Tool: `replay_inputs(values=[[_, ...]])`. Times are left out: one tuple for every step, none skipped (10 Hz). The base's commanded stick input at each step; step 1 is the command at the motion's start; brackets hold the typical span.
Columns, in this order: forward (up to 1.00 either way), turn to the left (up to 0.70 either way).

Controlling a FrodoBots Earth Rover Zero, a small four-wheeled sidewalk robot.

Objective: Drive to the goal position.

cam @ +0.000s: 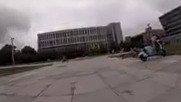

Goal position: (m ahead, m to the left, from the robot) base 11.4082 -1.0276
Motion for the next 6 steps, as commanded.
replay_inputs(values=[[1.00,0.00],[1.00,-0.01],[1.00,-0.20],[1.00,-0.35],[1.00,-0.28],[1.00,-0.11]])
